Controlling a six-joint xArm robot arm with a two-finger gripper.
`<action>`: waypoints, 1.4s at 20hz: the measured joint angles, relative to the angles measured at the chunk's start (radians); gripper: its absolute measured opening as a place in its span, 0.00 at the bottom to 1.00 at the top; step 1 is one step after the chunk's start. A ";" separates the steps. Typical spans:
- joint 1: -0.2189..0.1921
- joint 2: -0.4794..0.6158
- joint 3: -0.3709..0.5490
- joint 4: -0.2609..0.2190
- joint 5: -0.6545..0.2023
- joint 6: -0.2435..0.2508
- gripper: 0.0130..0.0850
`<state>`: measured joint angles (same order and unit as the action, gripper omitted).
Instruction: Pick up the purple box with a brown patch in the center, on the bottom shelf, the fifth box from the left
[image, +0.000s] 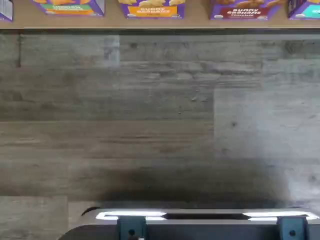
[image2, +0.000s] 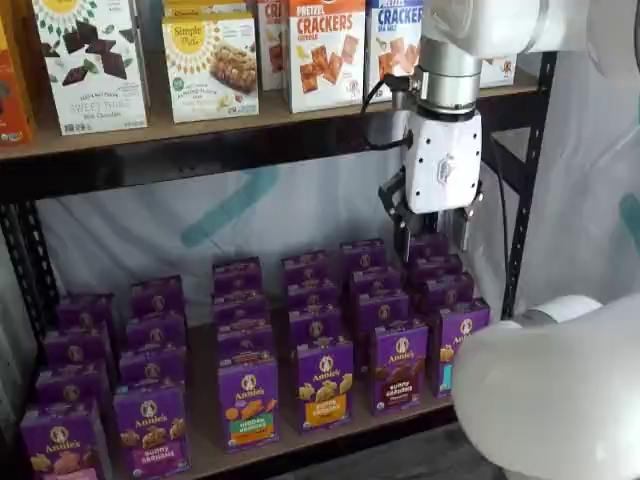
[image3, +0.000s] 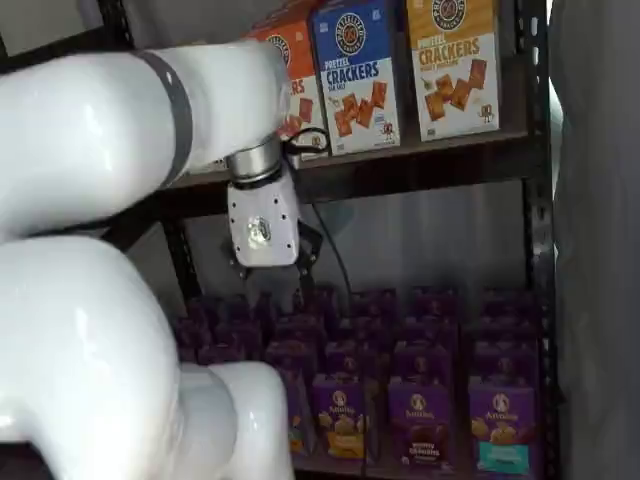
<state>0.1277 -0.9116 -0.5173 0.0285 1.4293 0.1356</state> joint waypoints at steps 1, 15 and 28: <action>-0.005 -0.016 0.013 0.010 -0.021 -0.007 1.00; 0.012 0.016 0.115 0.048 -0.202 -0.009 1.00; 0.016 0.348 0.227 0.006 -0.601 -0.002 1.00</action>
<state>0.1437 -0.5635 -0.2899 0.0344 0.8287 0.1332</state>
